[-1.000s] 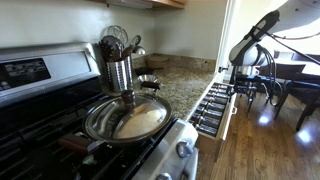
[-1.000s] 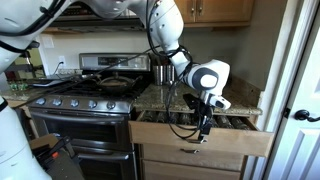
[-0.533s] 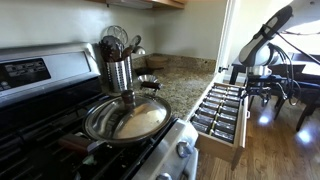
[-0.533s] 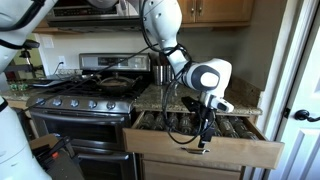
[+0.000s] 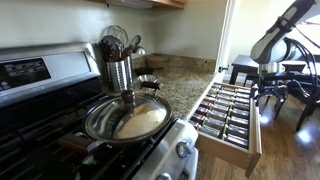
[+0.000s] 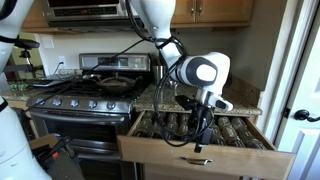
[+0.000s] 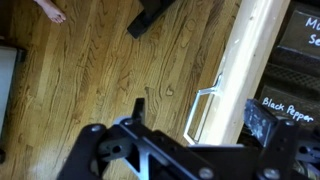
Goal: Open the topmost drawer fully
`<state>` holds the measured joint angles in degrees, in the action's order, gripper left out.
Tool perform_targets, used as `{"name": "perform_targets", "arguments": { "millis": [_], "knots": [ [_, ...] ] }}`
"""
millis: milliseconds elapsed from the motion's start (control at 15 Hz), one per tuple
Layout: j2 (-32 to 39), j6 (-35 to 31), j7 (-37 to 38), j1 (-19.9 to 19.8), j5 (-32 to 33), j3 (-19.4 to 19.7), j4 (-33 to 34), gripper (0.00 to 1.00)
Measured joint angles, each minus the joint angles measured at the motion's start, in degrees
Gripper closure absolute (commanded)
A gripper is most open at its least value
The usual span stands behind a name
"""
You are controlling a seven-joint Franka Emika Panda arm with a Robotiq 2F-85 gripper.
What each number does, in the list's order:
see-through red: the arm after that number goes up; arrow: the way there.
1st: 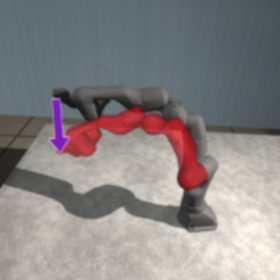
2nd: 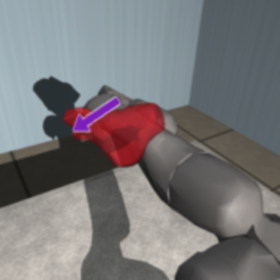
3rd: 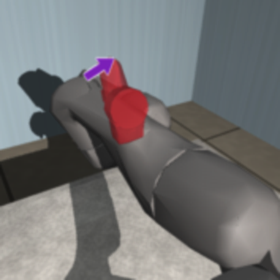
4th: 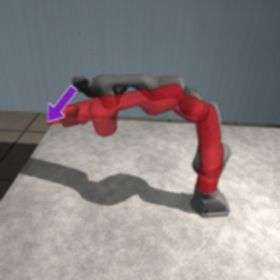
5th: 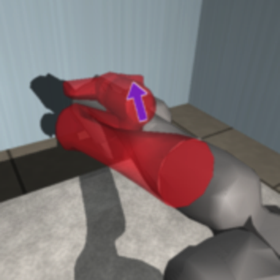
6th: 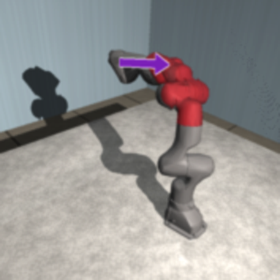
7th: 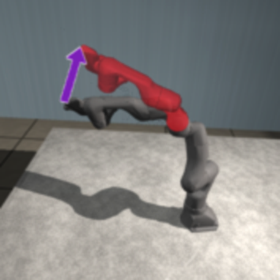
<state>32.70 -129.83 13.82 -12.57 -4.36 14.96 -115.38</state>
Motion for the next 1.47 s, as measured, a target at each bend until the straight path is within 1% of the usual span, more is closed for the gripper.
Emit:
{"name": "perform_targets", "arguments": {
  "millis": [400,1200,1467],
  "knots": [
    [-4.4,0.0,-3.8,0.0,0.6,-0.5,-3.5,0.0],
    [-3.5,-0.4,-4.0,-0.2,0.6,-0.5,-3.6,0.0],
    [-3.3,-2.2,-4.2,-1.3,-2.2,-0.7,-3.6,0.0]
  ]
}}
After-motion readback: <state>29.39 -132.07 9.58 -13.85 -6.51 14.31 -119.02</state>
